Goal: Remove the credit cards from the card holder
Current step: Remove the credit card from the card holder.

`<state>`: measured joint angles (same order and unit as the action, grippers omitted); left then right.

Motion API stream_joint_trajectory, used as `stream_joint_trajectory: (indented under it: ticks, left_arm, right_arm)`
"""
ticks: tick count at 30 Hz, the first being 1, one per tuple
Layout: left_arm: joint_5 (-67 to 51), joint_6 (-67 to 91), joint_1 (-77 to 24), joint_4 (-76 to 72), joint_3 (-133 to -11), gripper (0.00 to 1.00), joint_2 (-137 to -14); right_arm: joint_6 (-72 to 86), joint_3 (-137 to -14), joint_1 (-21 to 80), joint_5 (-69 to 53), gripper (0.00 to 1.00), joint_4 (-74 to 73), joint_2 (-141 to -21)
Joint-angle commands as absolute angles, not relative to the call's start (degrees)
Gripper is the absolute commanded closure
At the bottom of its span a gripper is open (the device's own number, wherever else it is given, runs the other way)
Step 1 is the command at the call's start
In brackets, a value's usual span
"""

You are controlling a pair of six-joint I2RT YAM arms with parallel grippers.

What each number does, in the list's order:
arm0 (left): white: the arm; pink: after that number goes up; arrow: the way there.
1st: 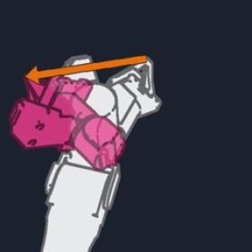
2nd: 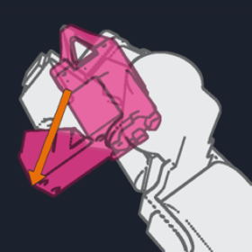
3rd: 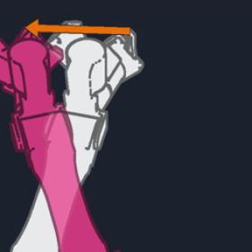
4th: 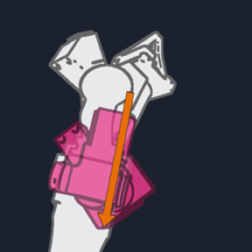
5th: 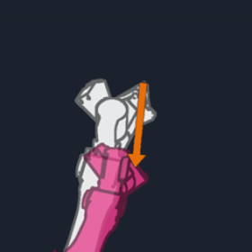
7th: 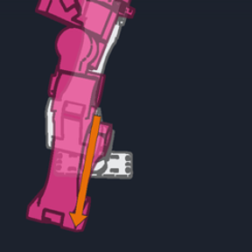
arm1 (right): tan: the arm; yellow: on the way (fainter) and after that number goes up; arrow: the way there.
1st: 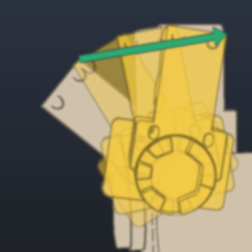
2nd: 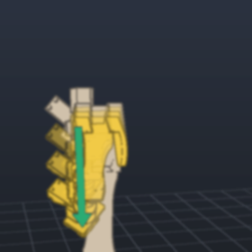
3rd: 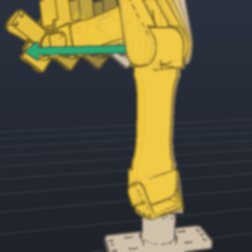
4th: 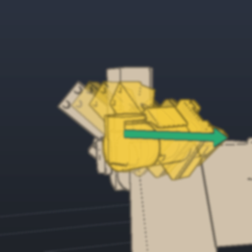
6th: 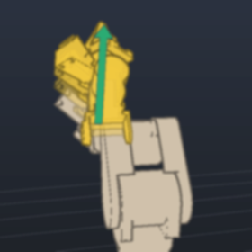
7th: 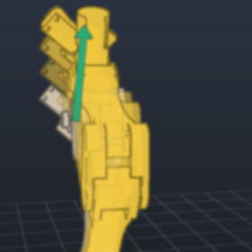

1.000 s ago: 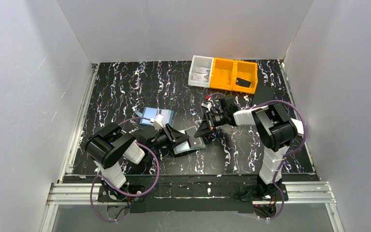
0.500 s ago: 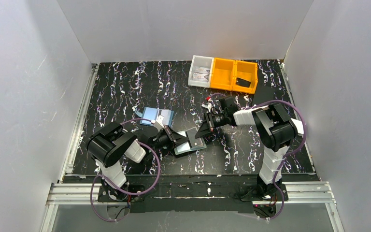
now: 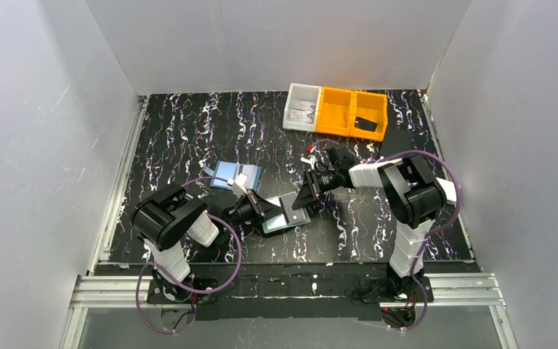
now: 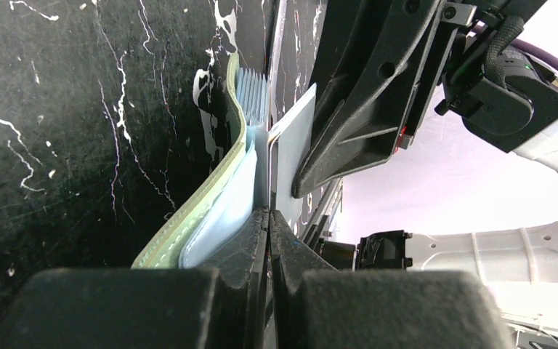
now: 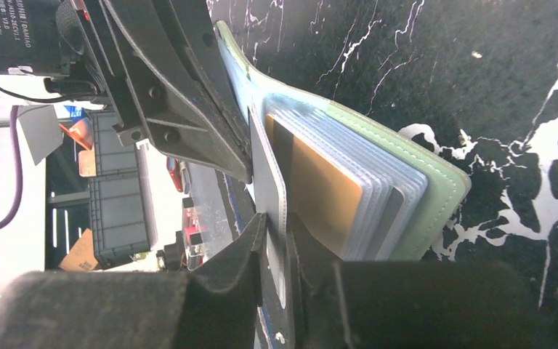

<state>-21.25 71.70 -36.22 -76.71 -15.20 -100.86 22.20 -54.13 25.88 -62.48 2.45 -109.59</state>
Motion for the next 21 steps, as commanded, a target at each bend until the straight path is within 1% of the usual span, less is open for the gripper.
stream_joint_trajectory:
  ticks: [1, 13, 15, 17, 19, 21]
  left_arm:
    - [-22.6, 69.2, -36.6, -83.4, -14.0, 1.0, -100.5]
    - [-24.0, 67.8, -34.3, -83.4, -11.2, 1.0, -100.9]
    - [-24.3, 67.8, -34.1, -83.4, -11.2, 1.0, -101.1]
    - [-24.8, 68.1, -34.1, -83.4, -11.5, 1.0, -101.5]
    - [-25.2, 68.5, -34.1, -83.4, -12.0, 0.92, -102.1]
    - [-25.5, 68.9, -34.1, -83.4, -12.2, 0.85, -102.5]
  right_arm:
    - [18.9, -55.9, 26.8, -61.4, 0.78, 0.1, -110.5]
    - [17.3, -56.5, 25.9, -61.1, 0.79, -2.5, -111.8]
    - [17.3, -56.6, 25.8, -61.4, 0.84, -2.5, -112.0]
    - [17.4, -56.6, 25.8, -62.0, 0.94, -2.3, -112.1]
    - [17.5, -56.6, 25.8, -62.2, 0.98, -2.3, -112.2]
    - [17.6, -56.5, 25.8, -62.3, 0.99, -2.1, -112.2]
